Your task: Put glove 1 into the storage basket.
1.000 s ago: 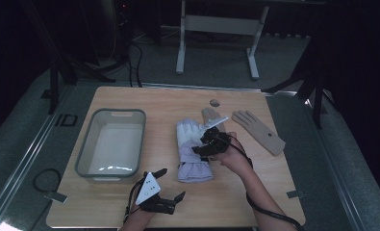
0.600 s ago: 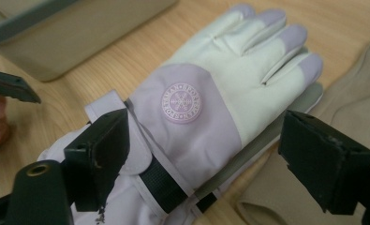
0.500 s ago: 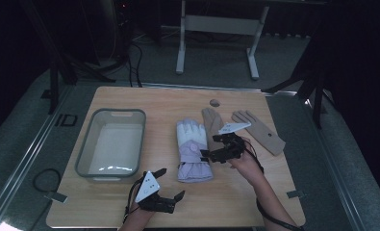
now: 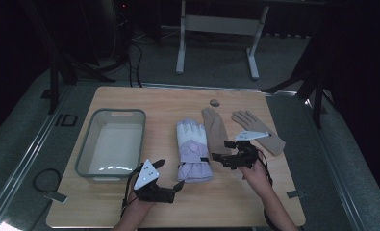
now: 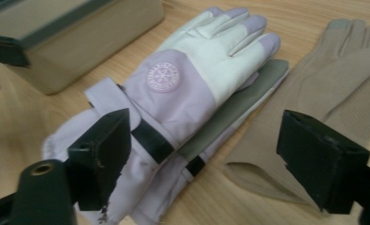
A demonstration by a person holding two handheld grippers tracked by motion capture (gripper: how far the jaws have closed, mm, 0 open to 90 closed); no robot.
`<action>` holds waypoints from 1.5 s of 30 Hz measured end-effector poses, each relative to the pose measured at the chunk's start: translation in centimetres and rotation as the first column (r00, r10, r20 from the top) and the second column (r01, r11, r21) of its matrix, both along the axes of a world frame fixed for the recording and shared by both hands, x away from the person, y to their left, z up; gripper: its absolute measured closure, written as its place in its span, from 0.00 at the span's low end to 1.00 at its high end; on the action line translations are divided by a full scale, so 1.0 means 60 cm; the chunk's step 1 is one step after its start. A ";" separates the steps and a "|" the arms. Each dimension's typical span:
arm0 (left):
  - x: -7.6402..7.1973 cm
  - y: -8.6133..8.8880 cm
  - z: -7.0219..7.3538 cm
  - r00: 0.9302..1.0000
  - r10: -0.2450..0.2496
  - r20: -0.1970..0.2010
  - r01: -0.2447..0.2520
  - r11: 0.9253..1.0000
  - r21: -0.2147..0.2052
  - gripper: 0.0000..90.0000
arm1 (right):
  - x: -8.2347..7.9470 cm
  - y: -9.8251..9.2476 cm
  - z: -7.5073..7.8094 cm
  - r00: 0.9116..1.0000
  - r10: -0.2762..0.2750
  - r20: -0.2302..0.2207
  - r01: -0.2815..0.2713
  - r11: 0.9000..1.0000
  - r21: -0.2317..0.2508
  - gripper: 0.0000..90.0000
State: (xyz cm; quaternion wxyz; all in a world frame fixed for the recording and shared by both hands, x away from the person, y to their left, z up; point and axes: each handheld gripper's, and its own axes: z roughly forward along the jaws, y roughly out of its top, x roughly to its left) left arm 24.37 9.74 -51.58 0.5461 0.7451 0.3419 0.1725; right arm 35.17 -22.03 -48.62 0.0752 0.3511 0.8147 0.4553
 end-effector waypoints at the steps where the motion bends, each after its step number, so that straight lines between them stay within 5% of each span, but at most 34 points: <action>1: 0.004 -0.004 0.003 1.000 0.000 -0.012 0.000 1.000 0.012 0.01 | -0.003 -0.001 0.000 1.000 -0.007 0.022 0.007 1.000 0.002 0.12; 6: 0.026 -0.020 0.017 0.996 -0.007 -0.087 0.010 0.999 0.035 0.01 | -0.005 0.007 -0.007 1.000 -0.024 0.013 0.024 1.000 -0.009 0.16; 10: 0.038 -0.035 0.034 0.997 0.012 -0.082 -0.003 0.994 0.110 0.01 | 0.008 0.015 -0.014 0.998 -0.061 -0.007 0.060 0.997 -0.038 0.49; 14: 0.048 -0.047 0.045 0.995 0.036 -0.095 -0.023 0.991 0.131 0.17 | 0.021 0.025 -0.021 0.995 -0.080 -0.059 0.079 0.997 -0.004 0.63; 19: 0.063 -0.064 0.036 0.986 0.089 -0.139 -0.062 0.980 0.187 0.34 | 0.029 0.041 -0.023 0.991 -0.101 -0.085 0.104 0.994 0.027 0.63; 23: 0.074 -0.071 0.020 0.974 0.117 -0.193 -0.077 0.976 0.202 0.34 | 0.033 0.053 -0.026 0.990 -0.115 -0.086 0.117 0.993 0.013 0.59; 28: 0.075 -0.070 0.000 0.958 0.132 -0.254 -0.074 0.972 0.224 0.33 | 0.046 0.060 -0.050 0.976 -0.145 -0.162 0.145 0.989 -0.015 0.55; 35: 0.079 -0.060 -0.025 0.930 0.125 -0.346 -0.055 0.977 0.207 0.30 | 0.063 0.069 -0.088 0.952 -0.160 -0.260 0.145 0.987 -0.075 0.49; 39: 0.084 -0.060 -0.032 0.928 0.122 -0.352 -0.046 0.975 0.217 0.29 | 0.072 0.069 -0.092 0.944 -0.141 -0.298 0.124 0.989 -0.078 0.49; 45: 0.094 -0.055 -0.047 0.913 0.115 -0.391 -0.036 0.978 0.203 0.28 | 0.083 0.070 -0.097 0.932 -0.075 -0.353 0.062 0.997 -0.048 0.65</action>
